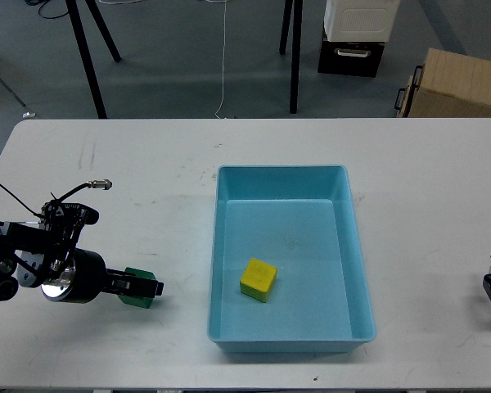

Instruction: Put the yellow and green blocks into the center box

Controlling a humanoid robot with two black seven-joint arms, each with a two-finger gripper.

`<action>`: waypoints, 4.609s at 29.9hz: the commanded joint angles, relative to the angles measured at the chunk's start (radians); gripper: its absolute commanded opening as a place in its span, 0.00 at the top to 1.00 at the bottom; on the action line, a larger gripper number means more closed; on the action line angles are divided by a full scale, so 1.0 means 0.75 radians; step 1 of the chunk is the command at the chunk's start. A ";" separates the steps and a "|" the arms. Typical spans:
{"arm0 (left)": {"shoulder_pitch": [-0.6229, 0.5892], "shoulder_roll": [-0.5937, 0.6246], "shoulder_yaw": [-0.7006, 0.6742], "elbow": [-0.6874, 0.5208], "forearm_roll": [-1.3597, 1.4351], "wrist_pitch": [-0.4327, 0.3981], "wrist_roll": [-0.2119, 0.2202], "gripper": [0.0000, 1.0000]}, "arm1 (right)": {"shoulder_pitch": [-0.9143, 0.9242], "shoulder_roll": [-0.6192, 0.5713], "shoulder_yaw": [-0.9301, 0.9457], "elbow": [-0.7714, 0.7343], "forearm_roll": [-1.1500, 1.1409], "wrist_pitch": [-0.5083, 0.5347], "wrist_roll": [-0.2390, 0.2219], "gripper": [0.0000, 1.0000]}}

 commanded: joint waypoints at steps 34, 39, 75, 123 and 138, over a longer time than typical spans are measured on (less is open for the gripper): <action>0.000 0.043 -0.030 0.039 0.165 0.192 -0.046 1.00 | 0.002 0.000 0.007 -0.012 0.000 0.000 0.002 0.00; -0.090 0.056 -0.069 0.012 0.139 0.184 -0.056 1.00 | 0.000 0.000 0.007 -0.012 0.000 0.000 -0.002 0.00; -0.421 -0.419 -0.080 -0.072 -0.174 0.075 -0.301 0.32 | -0.025 0.018 0.017 -0.012 0.000 0.000 0.006 0.00; 1.028 -0.259 -2.186 0.215 -0.912 0.057 -0.371 0.00 | 0.006 0.018 0.009 0.064 0.000 0.000 0.004 0.00; 2.045 -0.576 -2.906 -0.231 -0.917 -0.157 -0.255 0.00 | -0.008 0.117 0.017 0.222 -0.245 0.000 0.006 0.00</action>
